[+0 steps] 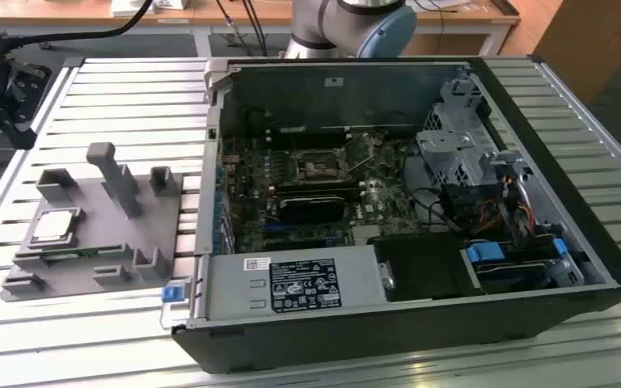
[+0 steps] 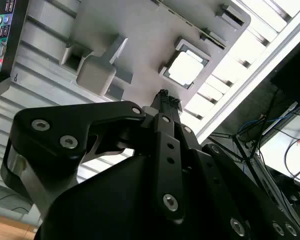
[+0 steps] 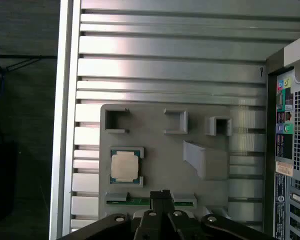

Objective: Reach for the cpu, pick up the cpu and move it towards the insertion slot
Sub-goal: 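Pick up the cpu and move it towards the insertion slot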

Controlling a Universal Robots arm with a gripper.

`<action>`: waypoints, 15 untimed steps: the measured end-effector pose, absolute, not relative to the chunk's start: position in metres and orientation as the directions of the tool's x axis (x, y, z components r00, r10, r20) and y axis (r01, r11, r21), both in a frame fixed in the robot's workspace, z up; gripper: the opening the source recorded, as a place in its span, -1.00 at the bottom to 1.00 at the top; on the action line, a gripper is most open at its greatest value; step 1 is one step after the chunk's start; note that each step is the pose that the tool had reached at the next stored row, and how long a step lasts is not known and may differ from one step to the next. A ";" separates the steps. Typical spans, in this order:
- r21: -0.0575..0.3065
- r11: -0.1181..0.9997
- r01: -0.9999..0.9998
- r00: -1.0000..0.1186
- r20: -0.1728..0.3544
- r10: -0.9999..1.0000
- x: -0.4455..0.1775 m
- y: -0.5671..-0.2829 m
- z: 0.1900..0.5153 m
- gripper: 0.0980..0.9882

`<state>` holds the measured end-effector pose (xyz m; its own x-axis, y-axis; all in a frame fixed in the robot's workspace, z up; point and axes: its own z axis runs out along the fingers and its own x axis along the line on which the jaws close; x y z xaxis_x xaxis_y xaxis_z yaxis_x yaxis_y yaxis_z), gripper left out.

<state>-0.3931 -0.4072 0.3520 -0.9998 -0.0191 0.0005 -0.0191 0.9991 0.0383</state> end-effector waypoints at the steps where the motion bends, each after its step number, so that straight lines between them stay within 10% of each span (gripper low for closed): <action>1: 0.038 0.999 -0.019 -1.000 0.001 -0.019 -0.393 -0.407 0.352 -0.98; 15: 0.038 0.999 -0.019 -1.000 0.001 -0.019 -0.405 -0.407 0.350 -0.98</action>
<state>-0.4051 -0.4072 0.3501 -0.9998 -0.0191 0.0005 -0.0191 0.9991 0.0382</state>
